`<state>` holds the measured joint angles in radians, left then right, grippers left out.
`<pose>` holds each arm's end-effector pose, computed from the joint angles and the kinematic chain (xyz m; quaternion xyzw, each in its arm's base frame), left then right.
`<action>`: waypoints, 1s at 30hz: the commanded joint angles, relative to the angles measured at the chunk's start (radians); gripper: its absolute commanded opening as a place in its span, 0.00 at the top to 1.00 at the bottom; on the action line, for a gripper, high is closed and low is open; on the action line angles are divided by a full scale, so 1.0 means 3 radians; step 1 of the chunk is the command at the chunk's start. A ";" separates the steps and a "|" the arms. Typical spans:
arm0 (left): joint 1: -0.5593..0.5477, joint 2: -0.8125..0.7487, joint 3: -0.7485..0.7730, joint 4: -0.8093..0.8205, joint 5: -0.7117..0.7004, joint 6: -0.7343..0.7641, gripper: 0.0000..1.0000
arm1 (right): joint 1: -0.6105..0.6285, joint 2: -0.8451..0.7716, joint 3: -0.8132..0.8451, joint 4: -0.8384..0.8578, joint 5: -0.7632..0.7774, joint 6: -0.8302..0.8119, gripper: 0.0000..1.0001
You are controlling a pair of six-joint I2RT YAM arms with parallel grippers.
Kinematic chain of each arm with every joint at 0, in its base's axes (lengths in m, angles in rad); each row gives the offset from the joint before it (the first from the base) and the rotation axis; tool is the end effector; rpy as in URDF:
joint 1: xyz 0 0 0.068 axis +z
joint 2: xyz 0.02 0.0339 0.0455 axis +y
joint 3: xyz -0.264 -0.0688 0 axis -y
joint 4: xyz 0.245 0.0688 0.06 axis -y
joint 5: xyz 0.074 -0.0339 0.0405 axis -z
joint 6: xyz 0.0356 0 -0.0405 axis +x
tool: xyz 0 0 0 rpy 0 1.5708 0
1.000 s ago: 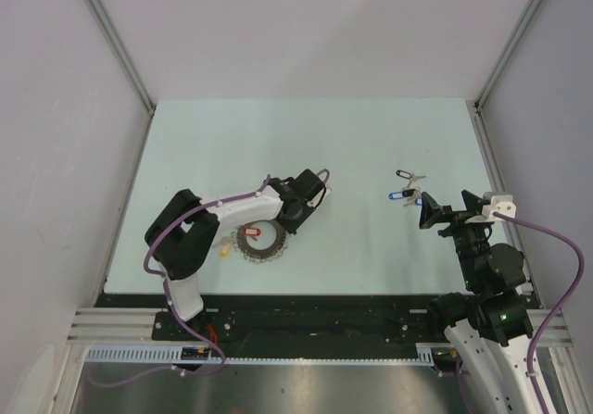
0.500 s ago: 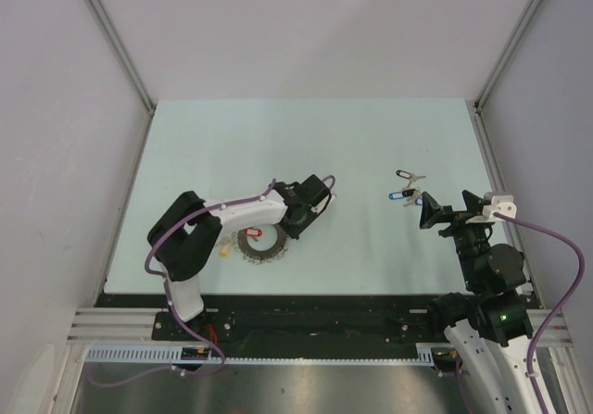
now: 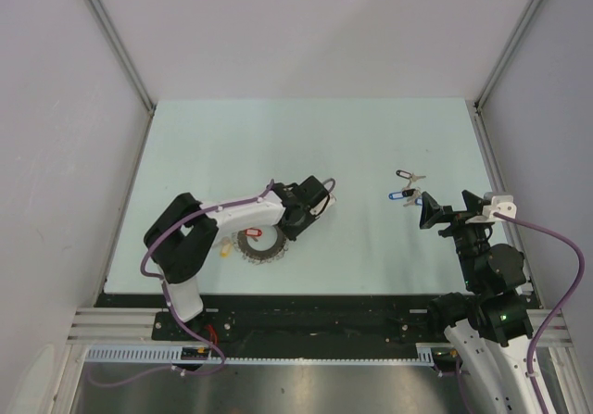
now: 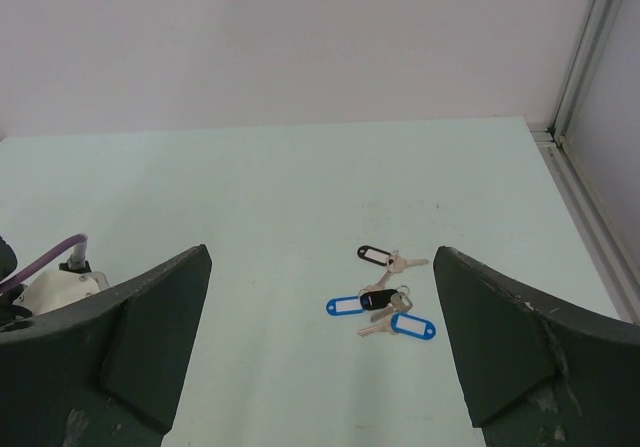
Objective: Put the keys on the keyring
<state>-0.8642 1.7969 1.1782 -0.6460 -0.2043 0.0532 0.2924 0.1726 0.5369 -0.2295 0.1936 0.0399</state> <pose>0.2304 -0.2588 0.1738 0.4214 0.8884 0.0328 0.1791 0.0742 0.0152 0.3168 -0.0102 0.6588 0.0613 0.7498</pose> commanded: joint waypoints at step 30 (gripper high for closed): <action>-0.0121 -0.0002 0.0000 0.0036 -0.0061 0.0175 0.69 | -0.0013 -0.0023 -0.0021 0.0085 -0.0027 -0.0051 0.00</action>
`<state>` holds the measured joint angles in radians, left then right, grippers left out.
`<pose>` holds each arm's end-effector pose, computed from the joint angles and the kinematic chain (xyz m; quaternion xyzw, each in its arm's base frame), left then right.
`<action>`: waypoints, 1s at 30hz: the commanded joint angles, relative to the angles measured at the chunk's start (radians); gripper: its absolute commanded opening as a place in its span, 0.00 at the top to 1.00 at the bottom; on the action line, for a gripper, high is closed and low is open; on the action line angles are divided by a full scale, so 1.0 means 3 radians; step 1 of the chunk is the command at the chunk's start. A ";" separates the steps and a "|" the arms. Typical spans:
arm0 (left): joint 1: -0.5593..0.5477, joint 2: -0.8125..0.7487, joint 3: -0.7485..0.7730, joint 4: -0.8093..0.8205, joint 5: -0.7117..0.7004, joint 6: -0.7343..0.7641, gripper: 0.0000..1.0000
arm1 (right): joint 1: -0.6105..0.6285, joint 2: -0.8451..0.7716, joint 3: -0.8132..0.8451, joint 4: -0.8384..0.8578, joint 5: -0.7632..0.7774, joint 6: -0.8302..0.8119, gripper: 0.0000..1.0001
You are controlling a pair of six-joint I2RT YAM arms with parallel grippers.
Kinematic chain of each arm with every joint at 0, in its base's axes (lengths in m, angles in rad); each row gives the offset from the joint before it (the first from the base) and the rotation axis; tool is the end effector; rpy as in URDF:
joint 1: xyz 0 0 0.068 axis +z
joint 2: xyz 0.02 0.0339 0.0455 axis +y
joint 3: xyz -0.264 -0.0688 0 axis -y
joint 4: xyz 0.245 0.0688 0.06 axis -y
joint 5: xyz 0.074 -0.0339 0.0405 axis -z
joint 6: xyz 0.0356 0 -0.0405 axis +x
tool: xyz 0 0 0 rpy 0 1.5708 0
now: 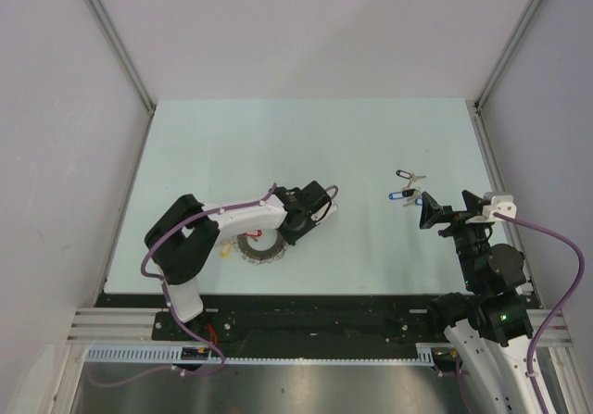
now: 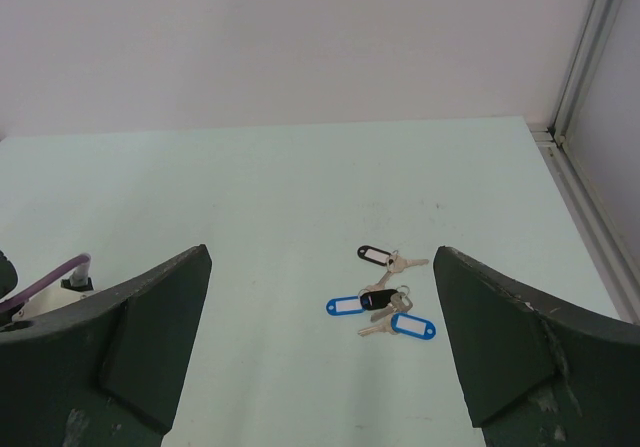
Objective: Put the keys on the keyring
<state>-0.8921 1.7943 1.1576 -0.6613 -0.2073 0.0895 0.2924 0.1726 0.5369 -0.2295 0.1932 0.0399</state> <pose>0.2195 -0.2604 0.1687 0.4520 0.8757 0.0415 0.1645 0.0742 0.0152 0.3168 -0.0104 0.6587 0.0614 0.7498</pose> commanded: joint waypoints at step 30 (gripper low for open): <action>-0.0028 0.0124 0.0125 0.0077 -0.0316 -0.0048 0.82 | -0.0003 -0.0054 -0.0026 0.0095 -0.0030 -0.0046 0.00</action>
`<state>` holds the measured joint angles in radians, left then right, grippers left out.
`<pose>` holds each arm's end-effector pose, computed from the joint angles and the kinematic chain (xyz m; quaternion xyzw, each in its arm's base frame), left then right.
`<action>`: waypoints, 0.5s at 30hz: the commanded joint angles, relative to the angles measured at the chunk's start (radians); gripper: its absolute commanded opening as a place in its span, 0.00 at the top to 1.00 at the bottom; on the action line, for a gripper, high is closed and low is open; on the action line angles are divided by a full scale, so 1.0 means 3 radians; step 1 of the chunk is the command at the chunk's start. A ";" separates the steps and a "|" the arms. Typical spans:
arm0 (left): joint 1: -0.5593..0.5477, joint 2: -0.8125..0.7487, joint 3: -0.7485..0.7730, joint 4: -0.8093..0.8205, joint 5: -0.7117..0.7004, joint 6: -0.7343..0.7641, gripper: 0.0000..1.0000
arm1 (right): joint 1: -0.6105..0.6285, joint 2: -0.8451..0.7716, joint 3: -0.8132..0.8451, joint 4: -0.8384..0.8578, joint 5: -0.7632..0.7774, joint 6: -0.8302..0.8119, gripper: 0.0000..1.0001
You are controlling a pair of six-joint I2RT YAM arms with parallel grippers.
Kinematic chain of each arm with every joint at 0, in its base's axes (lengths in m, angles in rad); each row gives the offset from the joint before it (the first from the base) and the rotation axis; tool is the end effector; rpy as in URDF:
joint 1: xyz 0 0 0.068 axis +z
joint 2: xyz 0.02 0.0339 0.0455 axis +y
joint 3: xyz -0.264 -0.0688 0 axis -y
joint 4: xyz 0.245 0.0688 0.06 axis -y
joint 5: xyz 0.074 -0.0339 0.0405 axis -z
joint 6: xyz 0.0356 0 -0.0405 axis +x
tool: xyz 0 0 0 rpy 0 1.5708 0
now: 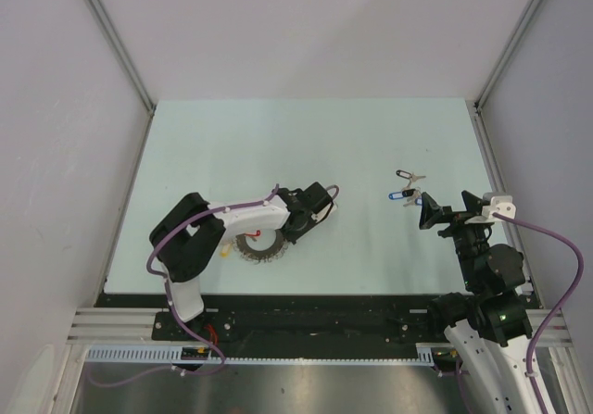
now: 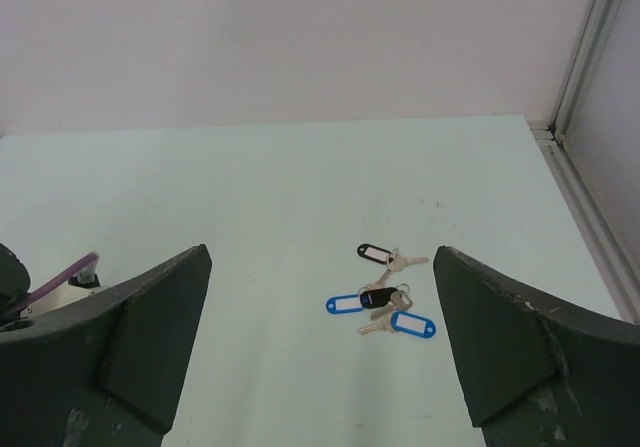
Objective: Put the keys on the keyring
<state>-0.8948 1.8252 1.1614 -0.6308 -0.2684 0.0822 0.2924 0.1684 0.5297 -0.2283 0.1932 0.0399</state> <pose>0.2238 -0.2639 0.1611 0.4444 0.8754 0.0678 0.1777 0.0744 0.0153 0.3149 -0.0105 0.6594 0.0612 0.7492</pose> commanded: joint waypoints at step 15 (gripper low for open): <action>-0.0019 -0.0030 0.0076 -0.0050 -0.0200 0.0002 0.85 | -0.0003 -0.0030 -0.0002 0.0086 -0.0041 -0.0046 0.00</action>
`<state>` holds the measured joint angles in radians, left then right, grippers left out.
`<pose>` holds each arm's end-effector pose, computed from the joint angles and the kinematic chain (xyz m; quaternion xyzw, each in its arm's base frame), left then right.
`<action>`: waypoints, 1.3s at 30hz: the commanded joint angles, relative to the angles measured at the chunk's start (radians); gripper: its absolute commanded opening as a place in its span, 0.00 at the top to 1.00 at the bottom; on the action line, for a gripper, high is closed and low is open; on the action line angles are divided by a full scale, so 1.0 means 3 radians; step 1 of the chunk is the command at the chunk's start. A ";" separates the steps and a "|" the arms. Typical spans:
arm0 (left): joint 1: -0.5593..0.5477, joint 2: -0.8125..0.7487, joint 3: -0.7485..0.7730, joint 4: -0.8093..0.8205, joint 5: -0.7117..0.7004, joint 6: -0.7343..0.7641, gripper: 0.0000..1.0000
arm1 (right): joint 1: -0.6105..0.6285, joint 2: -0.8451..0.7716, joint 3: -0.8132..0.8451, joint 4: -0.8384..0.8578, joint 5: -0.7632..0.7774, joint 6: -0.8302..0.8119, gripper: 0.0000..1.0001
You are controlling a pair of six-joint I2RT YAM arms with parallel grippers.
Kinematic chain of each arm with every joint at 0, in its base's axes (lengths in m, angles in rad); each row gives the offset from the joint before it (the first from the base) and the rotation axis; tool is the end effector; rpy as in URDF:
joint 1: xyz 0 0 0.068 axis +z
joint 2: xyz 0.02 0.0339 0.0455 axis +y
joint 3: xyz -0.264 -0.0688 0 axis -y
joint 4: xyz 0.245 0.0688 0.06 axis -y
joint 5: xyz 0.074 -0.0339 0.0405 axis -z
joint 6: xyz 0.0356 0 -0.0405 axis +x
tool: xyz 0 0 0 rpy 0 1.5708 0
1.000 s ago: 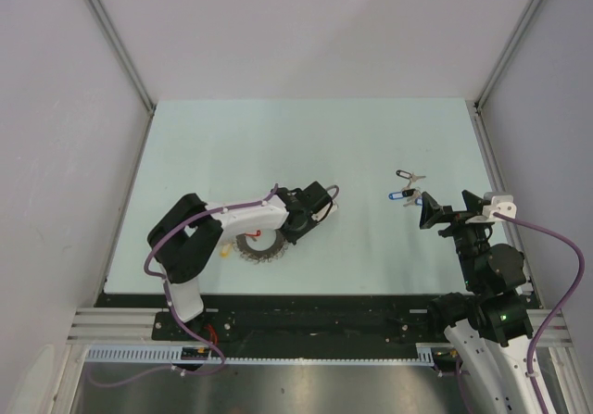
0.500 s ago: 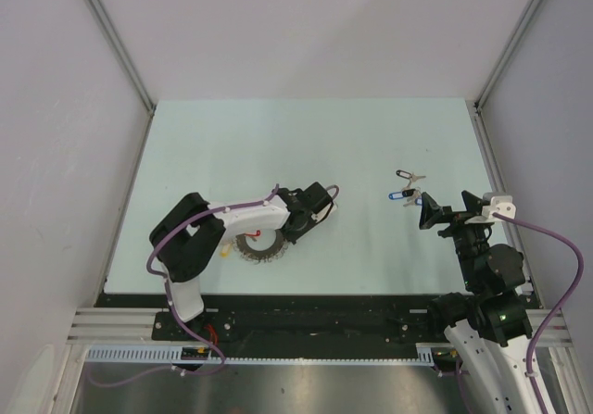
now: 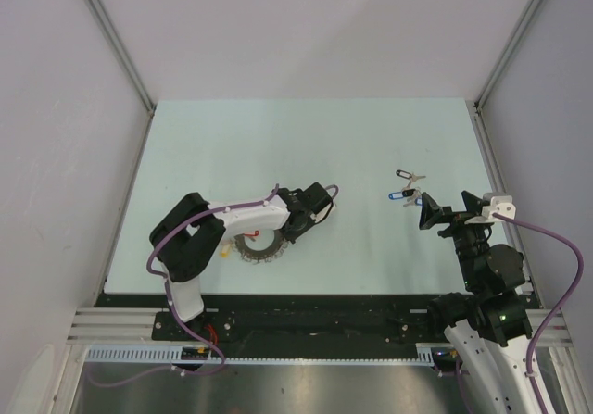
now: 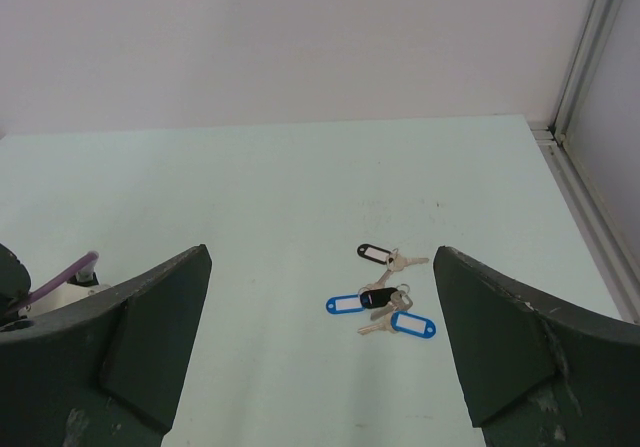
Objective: Put the keys on the keyring
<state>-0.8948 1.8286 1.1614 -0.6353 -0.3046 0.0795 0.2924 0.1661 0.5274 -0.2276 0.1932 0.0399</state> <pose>0.2245 -0.2629 0.1602 0.4406 0.8751 0.0856 0.1810 0.0743 0.0152 0.3144 -0.0105 0.6592 0.0613 0.7494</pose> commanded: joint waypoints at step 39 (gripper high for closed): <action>0.0175 -0.2183 -0.0399 0.0313 0.1716 0.0573 1.00 | 0.1157 0.2615 0.0569 0.1028 -0.2237 0.0118 0.00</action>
<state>-0.8474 1.2411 1.0519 -0.5861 0.1131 0.2039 0.5766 0.9016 0.6739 -0.1181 -0.4149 0.1585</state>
